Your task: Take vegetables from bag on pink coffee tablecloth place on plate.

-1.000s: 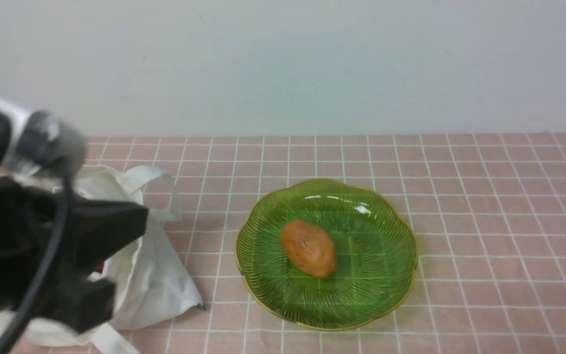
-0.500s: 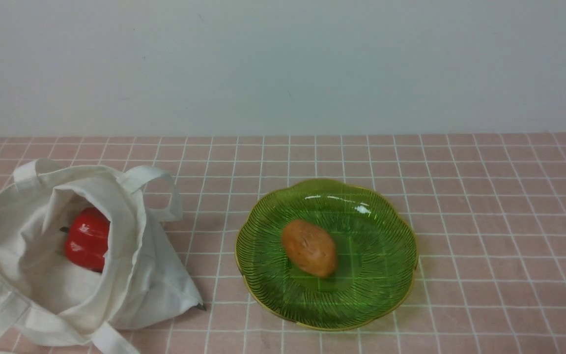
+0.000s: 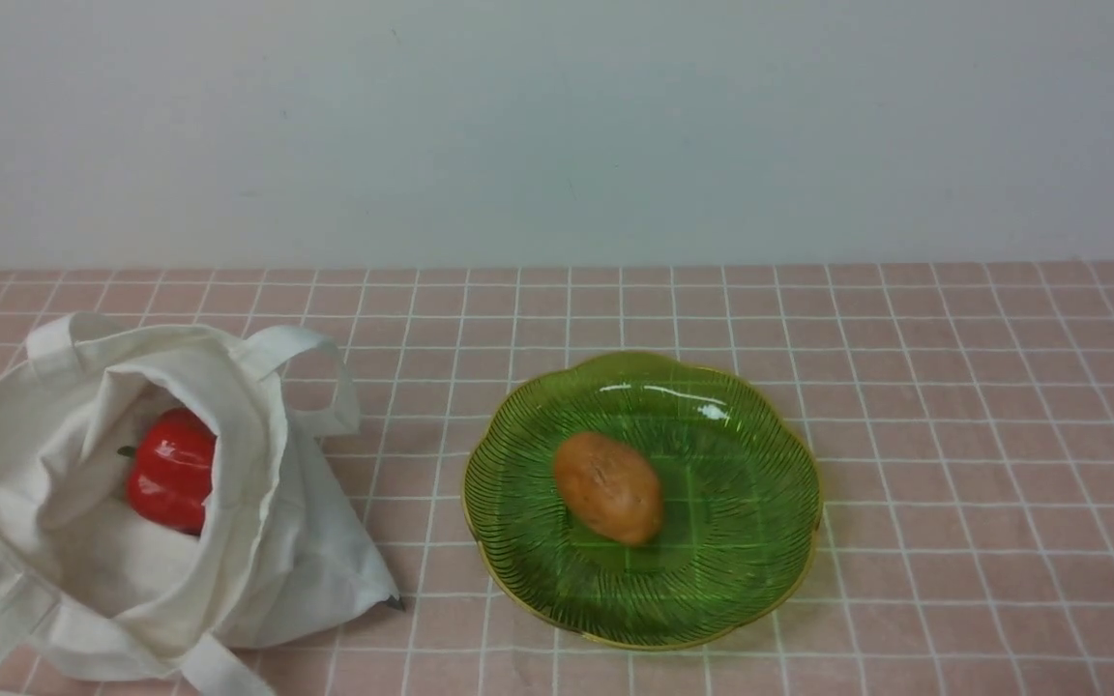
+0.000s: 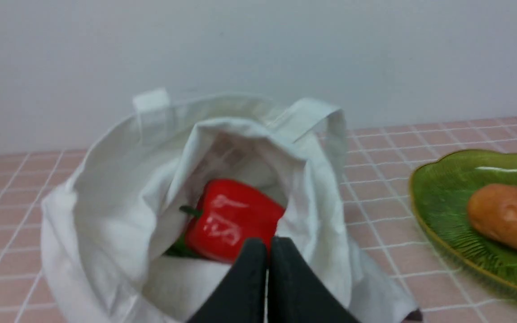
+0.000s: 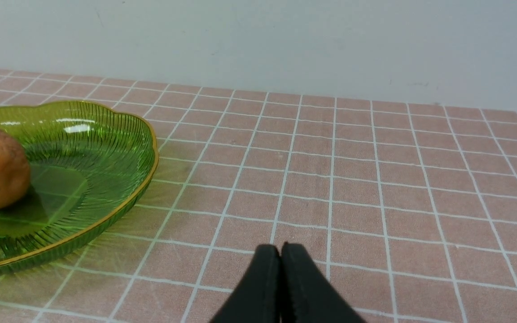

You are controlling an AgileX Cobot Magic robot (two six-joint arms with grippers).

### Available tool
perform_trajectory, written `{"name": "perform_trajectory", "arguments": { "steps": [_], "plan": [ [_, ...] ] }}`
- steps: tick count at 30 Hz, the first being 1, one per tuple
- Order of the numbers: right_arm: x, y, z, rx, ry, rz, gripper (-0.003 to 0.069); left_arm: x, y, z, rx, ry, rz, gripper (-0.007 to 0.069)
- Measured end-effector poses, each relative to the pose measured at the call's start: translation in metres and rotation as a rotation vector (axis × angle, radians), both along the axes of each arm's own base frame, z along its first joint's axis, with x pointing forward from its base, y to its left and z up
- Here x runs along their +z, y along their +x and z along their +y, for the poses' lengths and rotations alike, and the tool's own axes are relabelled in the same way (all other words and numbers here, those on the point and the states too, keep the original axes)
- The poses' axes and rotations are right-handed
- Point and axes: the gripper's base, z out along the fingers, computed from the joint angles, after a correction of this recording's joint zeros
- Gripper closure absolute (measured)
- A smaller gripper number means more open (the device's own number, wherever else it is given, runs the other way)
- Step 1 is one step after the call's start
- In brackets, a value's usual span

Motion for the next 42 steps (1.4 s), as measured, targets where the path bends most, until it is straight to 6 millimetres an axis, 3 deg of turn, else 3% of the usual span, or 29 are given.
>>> {"name": "perform_trajectory", "arguments": {
  "steps": [3,13,42],
  "plan": [
    [0.0,0.0,0.0,0.0,0.0,0.0,0.0673,-0.016,0.002,0.001,0.024,-0.001,0.027,0.0629],
    [0.0,0.0,0.0,0.0,0.0,0.0,0.0673,-0.029,0.0,0.001,0.024,0.01,0.153,0.0629],
    [0.0,0.0,0.0,0.0,0.0,0.0,0.0673,-0.029,0.0,0.001,0.023,0.013,0.155,0.0629]
  ]
}}
